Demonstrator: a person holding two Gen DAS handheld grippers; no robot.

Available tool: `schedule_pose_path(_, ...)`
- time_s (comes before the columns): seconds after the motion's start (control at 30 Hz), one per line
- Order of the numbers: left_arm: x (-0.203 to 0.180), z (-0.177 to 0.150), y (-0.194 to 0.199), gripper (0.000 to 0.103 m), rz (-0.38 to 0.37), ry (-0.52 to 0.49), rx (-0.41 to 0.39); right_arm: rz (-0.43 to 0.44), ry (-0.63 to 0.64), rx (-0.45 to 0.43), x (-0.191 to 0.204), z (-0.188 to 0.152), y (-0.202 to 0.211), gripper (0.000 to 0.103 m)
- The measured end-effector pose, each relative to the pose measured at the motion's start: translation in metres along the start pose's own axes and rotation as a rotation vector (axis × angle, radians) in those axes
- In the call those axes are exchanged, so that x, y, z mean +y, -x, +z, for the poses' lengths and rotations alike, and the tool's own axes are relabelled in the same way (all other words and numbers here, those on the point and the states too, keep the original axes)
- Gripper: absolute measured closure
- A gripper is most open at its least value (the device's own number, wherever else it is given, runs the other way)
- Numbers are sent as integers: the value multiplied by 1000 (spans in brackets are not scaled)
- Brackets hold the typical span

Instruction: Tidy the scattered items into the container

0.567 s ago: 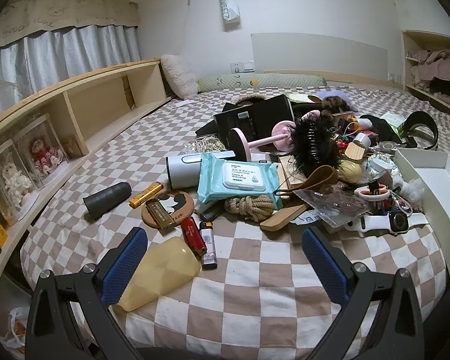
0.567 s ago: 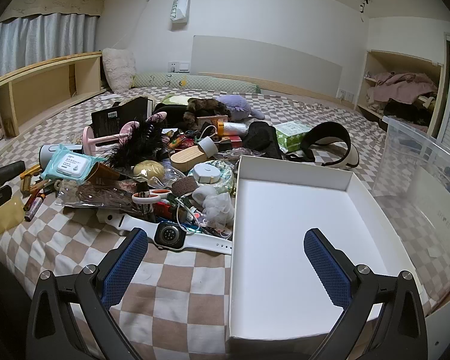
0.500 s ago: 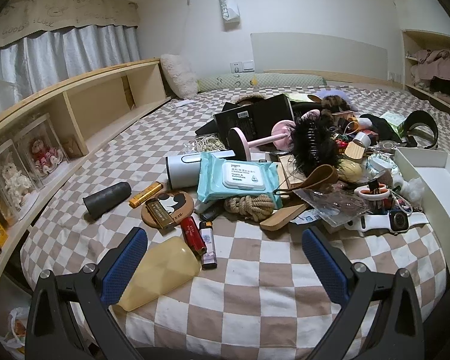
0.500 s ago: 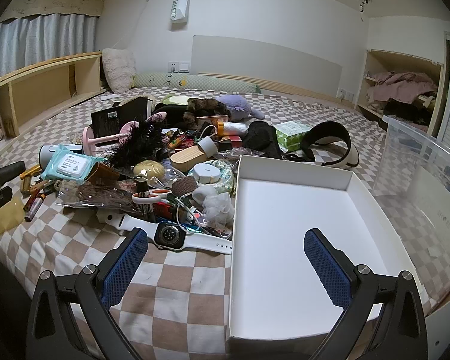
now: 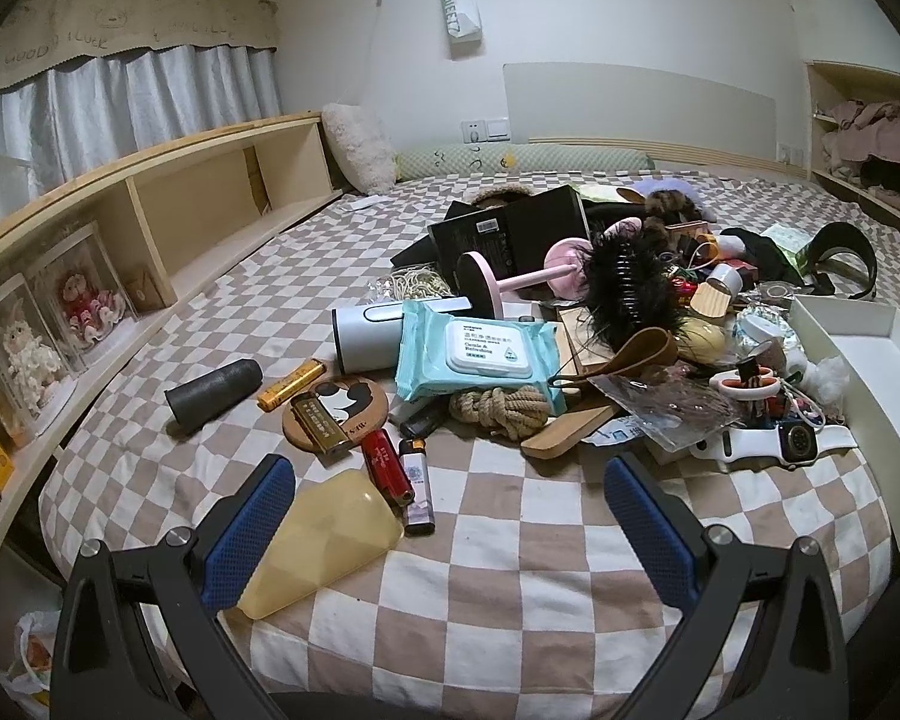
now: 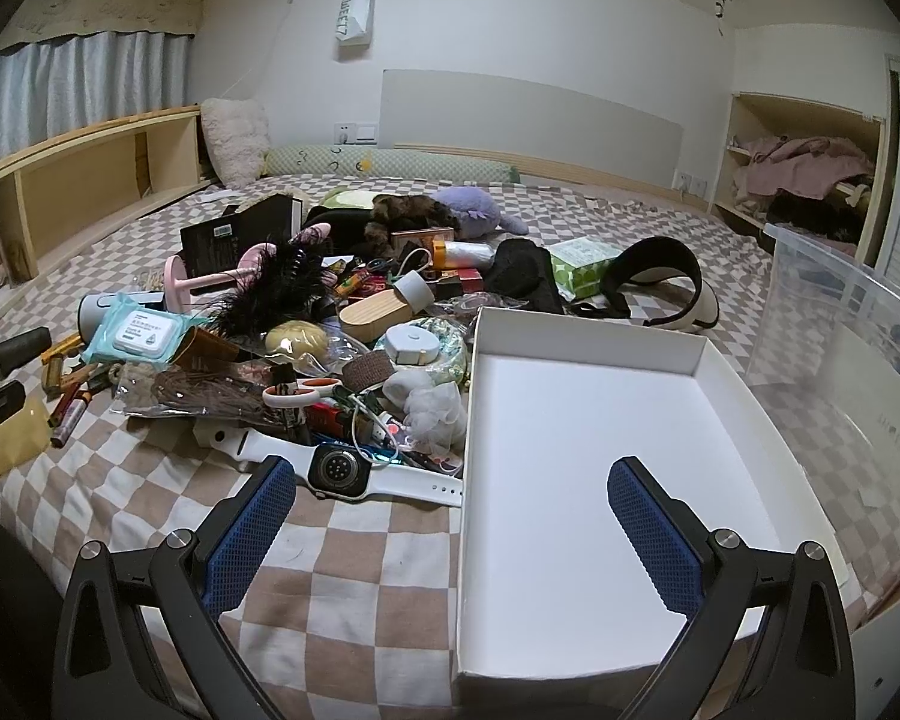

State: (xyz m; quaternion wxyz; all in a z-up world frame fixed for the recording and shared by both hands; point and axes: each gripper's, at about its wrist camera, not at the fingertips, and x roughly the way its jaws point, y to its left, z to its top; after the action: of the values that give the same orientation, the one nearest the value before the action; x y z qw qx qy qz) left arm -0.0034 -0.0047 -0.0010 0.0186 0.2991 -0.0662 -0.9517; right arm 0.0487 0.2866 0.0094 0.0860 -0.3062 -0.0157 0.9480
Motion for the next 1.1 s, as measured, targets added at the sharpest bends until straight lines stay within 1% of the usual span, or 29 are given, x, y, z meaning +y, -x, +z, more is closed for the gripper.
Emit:
schedule_pose_path(0.33,-4,-2,0,0,10,-11,-1,-4,7,0,6,0,3,0)
schedule_pose_path(1.1,-4,-5,-1,0,9,-17,9,0,8,10,6,-1,2,0)
